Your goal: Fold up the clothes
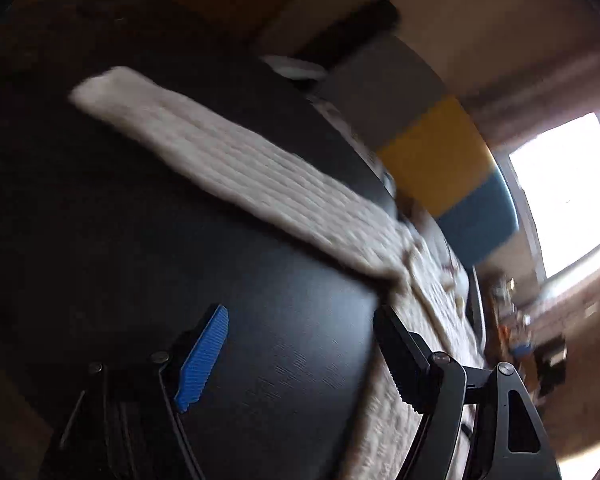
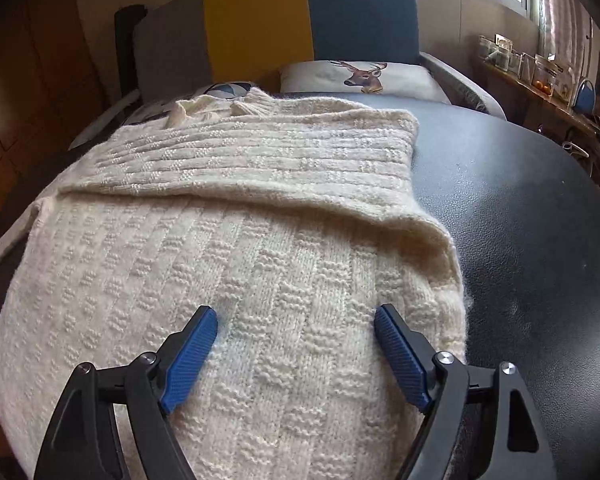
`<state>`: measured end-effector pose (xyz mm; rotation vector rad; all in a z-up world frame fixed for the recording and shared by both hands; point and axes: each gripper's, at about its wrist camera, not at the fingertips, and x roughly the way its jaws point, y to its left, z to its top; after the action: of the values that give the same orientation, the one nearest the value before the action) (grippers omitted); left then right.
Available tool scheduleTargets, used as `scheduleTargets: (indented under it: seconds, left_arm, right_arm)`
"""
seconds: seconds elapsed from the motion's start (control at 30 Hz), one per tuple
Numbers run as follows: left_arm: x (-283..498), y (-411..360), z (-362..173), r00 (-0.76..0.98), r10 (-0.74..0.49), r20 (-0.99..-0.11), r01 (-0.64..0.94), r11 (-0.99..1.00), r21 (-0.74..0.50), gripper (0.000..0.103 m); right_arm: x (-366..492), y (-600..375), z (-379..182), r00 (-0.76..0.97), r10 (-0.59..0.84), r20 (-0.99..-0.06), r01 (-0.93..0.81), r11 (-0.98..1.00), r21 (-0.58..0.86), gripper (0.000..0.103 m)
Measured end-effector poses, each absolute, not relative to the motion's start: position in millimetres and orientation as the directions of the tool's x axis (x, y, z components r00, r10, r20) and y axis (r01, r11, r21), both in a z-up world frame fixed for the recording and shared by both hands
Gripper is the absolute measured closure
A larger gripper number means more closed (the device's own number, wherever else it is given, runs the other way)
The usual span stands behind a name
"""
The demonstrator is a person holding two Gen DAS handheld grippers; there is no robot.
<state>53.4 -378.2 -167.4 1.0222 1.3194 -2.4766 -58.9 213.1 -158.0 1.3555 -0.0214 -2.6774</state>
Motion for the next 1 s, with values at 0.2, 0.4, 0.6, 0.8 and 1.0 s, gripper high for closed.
scheduleTargets:
  seconds: [0.2,0.4,0.6,0.8,1.0]
  left_arm:
    - [69,-501,-178,-0.830,0.093,-0.550,0.512,-0.264,-0.817,0.027]
    - [45,-536,-204,-0.833,0.110,-0.542,0.534,-0.100,-0.840,0.027]
    - [24,-533,-214,-0.840,0.115,-0.530,0.527,-0.050,-0.848,0.027]
    - [9,-530,-221,-0.860,0.073,-0.506,0.508,0.010,-0.861,0.031]
    - [2,-529,-243,-0.860,0.071,-0.506,0.511,0.107,-0.853,0.077]
  right_arm:
    - [-59,207,-160,-0.586,-0.094,-0.805,0.105,-0.994,0.040,0.017]
    - [-59,206,-161,-0.587,-0.078,-0.806,0.097,-0.995,0.026,0.016]
    - [-59,205,-162,-0.589,-0.071,-0.805,0.091,-0.996,0.021,0.016]
    - [-57,204,-162,-0.590,-0.067,-0.804,0.088,-0.996,0.019,0.015]
    - [-56,202,-159,-0.584,-0.054,-0.810,0.074,-0.997,0.013,0.015]
